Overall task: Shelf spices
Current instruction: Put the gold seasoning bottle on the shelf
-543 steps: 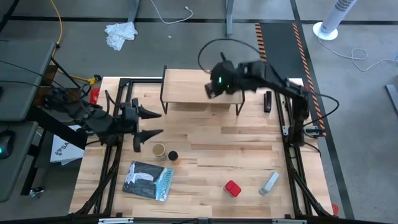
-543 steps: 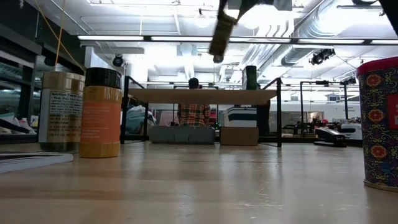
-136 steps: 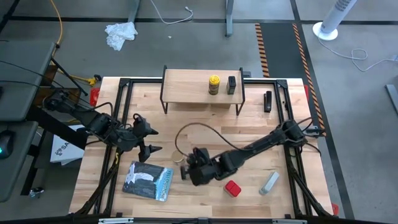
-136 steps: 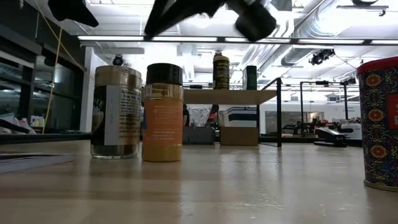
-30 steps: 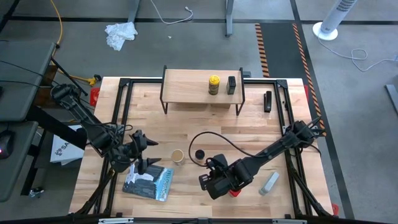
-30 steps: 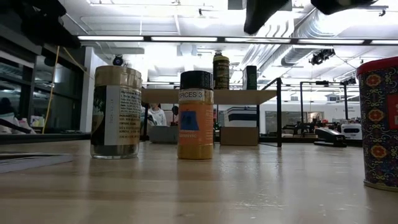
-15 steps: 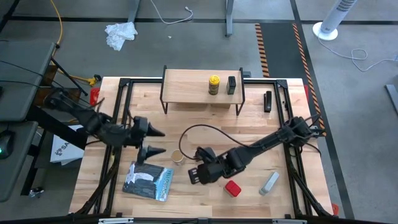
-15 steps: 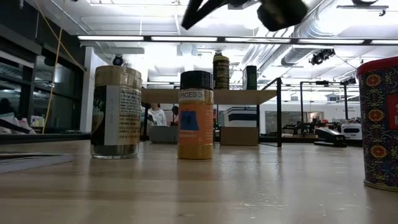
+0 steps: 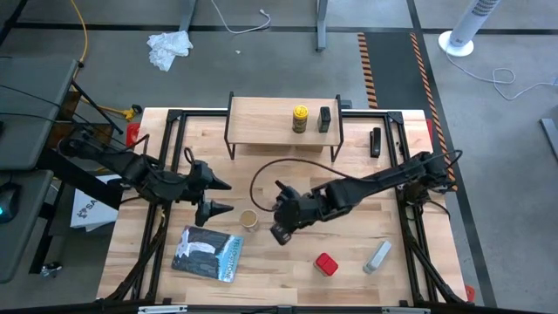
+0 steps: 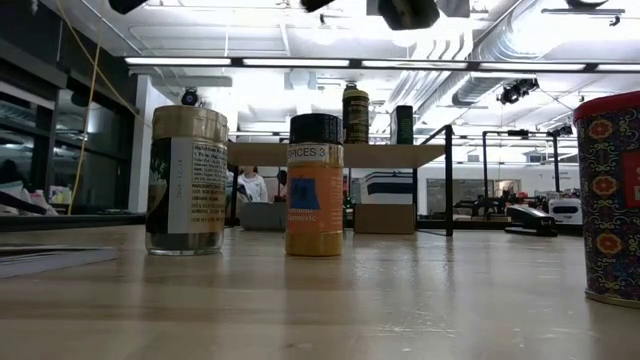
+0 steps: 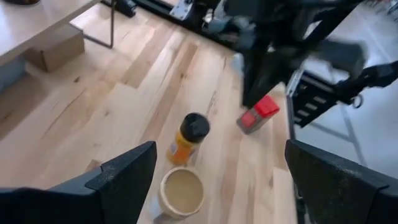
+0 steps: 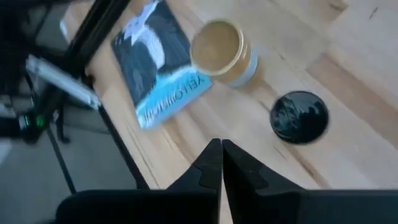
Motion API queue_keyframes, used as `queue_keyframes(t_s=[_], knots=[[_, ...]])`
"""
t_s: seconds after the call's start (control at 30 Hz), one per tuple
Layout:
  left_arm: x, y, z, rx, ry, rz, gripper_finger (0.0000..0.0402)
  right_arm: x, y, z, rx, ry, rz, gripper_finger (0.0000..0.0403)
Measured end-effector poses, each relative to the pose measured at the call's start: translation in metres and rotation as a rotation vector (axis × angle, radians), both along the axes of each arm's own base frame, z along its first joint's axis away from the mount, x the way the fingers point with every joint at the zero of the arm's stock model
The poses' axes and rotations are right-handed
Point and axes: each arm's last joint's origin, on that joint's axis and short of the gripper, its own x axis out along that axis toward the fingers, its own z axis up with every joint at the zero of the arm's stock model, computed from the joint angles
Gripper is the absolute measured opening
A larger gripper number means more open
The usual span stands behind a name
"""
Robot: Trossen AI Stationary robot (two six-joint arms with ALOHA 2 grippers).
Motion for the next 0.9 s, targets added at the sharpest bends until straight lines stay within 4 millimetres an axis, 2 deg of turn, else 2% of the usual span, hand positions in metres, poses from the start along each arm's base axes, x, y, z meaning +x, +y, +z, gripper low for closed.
queue_keyframes(t_s=[0.17,0.3,0.43,0.53,0.63,0.77,0.9], knots=[[0.002,0.000,-0.006,0.034,0.049,0.014,0.0351,-0.016,0.007,0.005,0.029,0.082,0.187,0.0070],[0.006,-0.003,-0.012,0.050,0.082,0.013,0.0351,-0.023,0.022,0.002,0.073,0.132,0.290,0.0149],[0.010,-0.005,-0.015,0.057,0.102,0.008,0.0351,-0.030,0.041,-0.001,0.091,0.153,0.318,0.0229],[0.013,-0.006,-0.019,0.073,0.118,0.002,0.0351,-0.038,0.055,-0.003,0.118,0.188,0.301,0.0275],[0.017,-0.008,-0.022,0.106,0.137,-0.013,0.0351,-0.050,0.069,-0.006,0.143,0.261,0.256,0.0304],[0.022,-0.009,-0.026,0.113,0.156,-0.010,0.0351,-0.074,0.091,-0.010,0.122,0.360,0.143,0.0320],[0.026,-0.011,-0.031,0.106,0.172,0.003,0.0351,-0.101,0.112,-0.013,0.077,0.417,-0.061,0.0323]])
